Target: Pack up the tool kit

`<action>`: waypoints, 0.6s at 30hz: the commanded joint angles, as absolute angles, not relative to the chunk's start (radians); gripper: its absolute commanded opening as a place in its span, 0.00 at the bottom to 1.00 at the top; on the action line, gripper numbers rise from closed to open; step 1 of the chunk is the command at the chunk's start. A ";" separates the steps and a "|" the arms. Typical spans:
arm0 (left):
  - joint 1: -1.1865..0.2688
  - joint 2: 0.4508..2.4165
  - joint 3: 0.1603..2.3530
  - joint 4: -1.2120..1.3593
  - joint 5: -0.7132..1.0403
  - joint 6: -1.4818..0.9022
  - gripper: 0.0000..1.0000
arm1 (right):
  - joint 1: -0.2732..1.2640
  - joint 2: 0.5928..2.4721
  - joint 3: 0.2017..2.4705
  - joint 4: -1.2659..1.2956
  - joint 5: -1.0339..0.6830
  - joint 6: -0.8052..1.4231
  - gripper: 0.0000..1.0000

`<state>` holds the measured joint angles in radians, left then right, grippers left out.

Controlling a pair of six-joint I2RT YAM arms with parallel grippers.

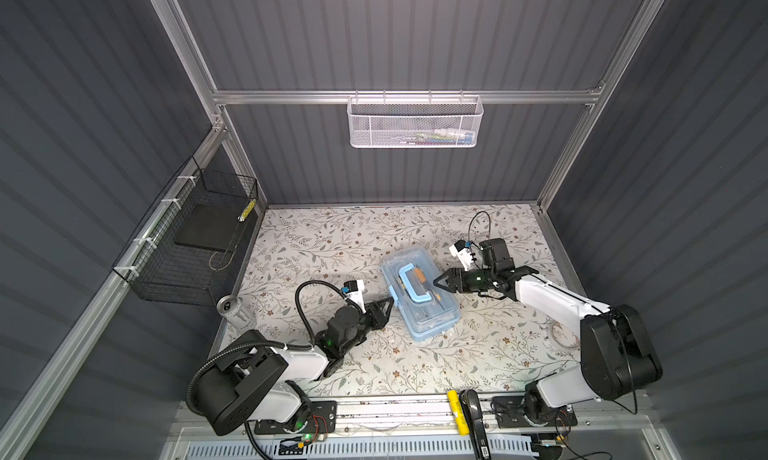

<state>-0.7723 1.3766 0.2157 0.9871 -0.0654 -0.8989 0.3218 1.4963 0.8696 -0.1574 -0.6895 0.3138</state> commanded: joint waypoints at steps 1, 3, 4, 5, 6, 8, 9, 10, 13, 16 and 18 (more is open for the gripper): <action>-0.775 1.370 0.234 0.975 -0.052 -0.884 0.41 | 0.329 1.514 0.855 -0.176 -0.738 0.319 0.59; -0.775 1.374 0.232 0.985 -0.051 -0.888 0.40 | 0.330 1.517 0.855 -0.175 -0.737 0.319 0.59; -0.774 1.374 0.232 0.987 -0.049 -0.888 0.40 | 0.330 1.517 0.854 -0.175 -0.737 0.319 0.59; -0.775 1.372 0.232 0.985 -0.049 -0.889 0.40 | 0.330 1.518 0.854 -0.175 -0.738 0.319 0.59; -0.775 1.370 0.232 0.985 -0.047 -0.890 0.40 | 0.330 1.519 0.854 -0.175 -0.739 0.319 0.59; -0.775 1.366 0.232 0.984 -0.047 -0.894 0.40 | 0.330 1.522 0.853 -0.175 -0.739 0.319 0.59; -0.775 1.364 0.230 0.989 -0.049 -0.897 0.39 | 0.330 1.523 0.853 -0.175 -0.739 0.319 0.59; -0.774 1.362 0.230 0.992 -0.047 -0.898 0.39 | 0.330 1.525 0.853 -0.173 -0.739 0.319 0.59; -0.775 1.353 0.233 0.984 -0.043 -0.899 0.38 | 0.330 1.531 0.854 -0.171 -0.741 0.320 0.59; -0.774 1.343 0.236 0.971 -0.041 -0.897 0.38 | 0.330 1.538 0.854 -0.168 -0.745 0.322 0.59; -0.775 1.335 0.237 0.967 -0.040 -0.896 0.38 | 0.330 1.542 0.855 -0.168 -0.746 0.321 0.59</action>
<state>-0.7723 1.3598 0.2161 0.9791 -0.0509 -0.8997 0.3145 1.5135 0.8696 -0.1390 -0.7101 0.3168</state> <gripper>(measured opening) 0.383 0.591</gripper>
